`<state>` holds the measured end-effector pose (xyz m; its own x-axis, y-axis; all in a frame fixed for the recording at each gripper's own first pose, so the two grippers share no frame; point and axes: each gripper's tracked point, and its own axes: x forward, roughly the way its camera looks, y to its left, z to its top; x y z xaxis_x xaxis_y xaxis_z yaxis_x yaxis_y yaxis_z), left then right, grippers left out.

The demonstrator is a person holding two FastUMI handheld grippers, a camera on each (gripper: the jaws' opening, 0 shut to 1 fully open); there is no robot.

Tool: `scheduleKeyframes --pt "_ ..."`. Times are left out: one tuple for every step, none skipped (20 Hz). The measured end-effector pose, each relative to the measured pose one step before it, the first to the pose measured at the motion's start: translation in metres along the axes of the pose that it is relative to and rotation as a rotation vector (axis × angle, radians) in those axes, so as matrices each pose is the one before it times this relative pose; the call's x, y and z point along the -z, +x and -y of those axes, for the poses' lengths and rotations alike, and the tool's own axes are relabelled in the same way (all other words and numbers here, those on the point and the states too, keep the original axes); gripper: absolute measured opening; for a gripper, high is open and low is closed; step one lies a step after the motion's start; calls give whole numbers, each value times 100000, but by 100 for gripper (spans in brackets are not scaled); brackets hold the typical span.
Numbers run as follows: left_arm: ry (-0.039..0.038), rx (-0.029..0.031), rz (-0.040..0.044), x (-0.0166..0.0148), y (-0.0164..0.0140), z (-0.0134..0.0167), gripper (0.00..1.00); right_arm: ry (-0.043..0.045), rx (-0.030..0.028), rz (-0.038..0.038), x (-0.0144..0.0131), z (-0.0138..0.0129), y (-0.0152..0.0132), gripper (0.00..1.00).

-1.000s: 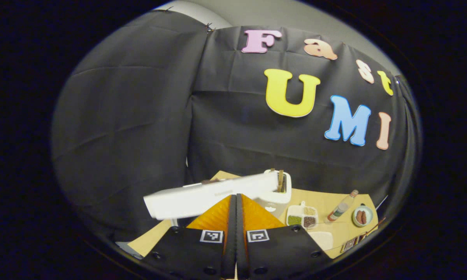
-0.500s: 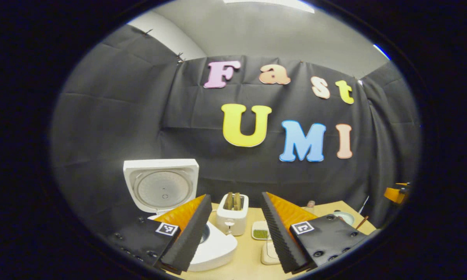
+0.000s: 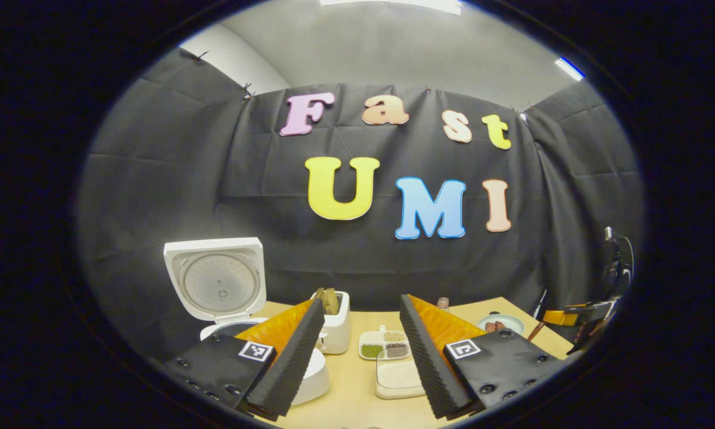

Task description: Close the left gripper, press the button to open the rice cooker; take a wooden spoon from the chopstick holder with the right hand, scoop a spoonful of rice and pour it into the rice cooker, then put the wooden spoon back into the chopstick holder.

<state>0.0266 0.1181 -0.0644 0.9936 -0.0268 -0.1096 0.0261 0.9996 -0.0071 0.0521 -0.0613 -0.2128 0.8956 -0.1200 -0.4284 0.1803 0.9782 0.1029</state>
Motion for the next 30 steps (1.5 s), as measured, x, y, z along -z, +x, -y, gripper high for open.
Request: scheduleKeyframes --pt "326 -604 -454 -14 8 39 88 532 240 -1920 757 510 825 96" --pt "370 -828 -396 -58 121 -63 88 1204 -77 -1966 707 341 838 96" --pt "331 -835 -756 106 55 -66 88 1354 -349 -2065 620 229 841 96" --pt "348 -829 -1088 191 28 -101 90 1298 -386 -2101 658 237 893 96" --pt "207 -627 -966 426 34 -73 90 1545 -517 -1916 546 142 797 96" --pt "297 -848 -824 214 -15 -112 90 1525 -548 -1444 441 186 722 96" --pt "391 -715 -810 213 53 -160 90 1265 -870 -1196 185 -3 723 96" --pt "483 -762 -518 93 25 -89 88 1274 -821 -1084 286 -83 714 95" --pt "550 -1012 -949 240 -128 -198 90 684 -1068 -785 85 62 750 95" --pt "512 -1556 -1287 199 -126 -317 88 185 -310 -1047 99 158 669 95" --pt "-372 -560 -499 124 -20 -8 90 490 -593 -767 18 168 451 95" --pt "-881 -385 -268 71 123 92 88 869 -544 -654 65 -62 237 86" --pt "-571 -337 41 130 366 35 88 995 -1366 -348 163 -250 263 79" --pt "-228 -289 324 -154 158 -109 88 465 -1772 -122 -119 -245 96 72" --pt "63 -427 235 -53 -116 -106 88 663 -2196 -244 -253 -358 -303 65" --pt "-3 -77 352 -174 -32 -114 88 1473 -2160 -498 440 -364 300 46" --pt "71 47 79 8 -36 -36 88 2079 -6569 -888 -26 -1333 -727 36" --pt "140 -253 -38 20 -3 -138 88 1754 -4901 -951 486 -1092 114 28" --pt "-410 -524 -226 122 91 -217 90 -894 -2364 -908 220 -604 -570 23" --pt "-1599 -183 -556 97 78 -114 88 -287 998 477 103 42 -135 18" --pt "-2230 486 -158 115 -77 147 88 -2313 135 412 -200 -278 -243 9" --pt "-1837 398 584 -234 -59 20 90 -1724 242 1550 -267 -440 -648 9" --pt "-861 21 874 -134 -54 -199 90 -1857 968 2157 -658 -434 -665 9" --pt "-38 -98 1076 -313 -188 -240 88 -1149 220 1840 -549 -624 -758 9" --pt "571 -133 512 -24 -88 -318 88 -1081 25 2163 -863 -624 -786 9" --pt "985 -324 405 -77 -303 -416 89 -2293 -1218 1223 -750 -1039 -629 9" --pt "778 94 609 -32 -173 -338 91 -1960 -611 1488 -683 -634 -543 9" --pt "463 457 187 63 -102 -223 96 -1392 -421 1442 -954 -681 -468 9" --pt "366 326 -91 353 -133 -307 92 -472 -551 1876 -992 -791 -463 9" --pt "264 397 -97 115 -237 -389 96 125 -1222 2337 -1237 -1138 -430 9"
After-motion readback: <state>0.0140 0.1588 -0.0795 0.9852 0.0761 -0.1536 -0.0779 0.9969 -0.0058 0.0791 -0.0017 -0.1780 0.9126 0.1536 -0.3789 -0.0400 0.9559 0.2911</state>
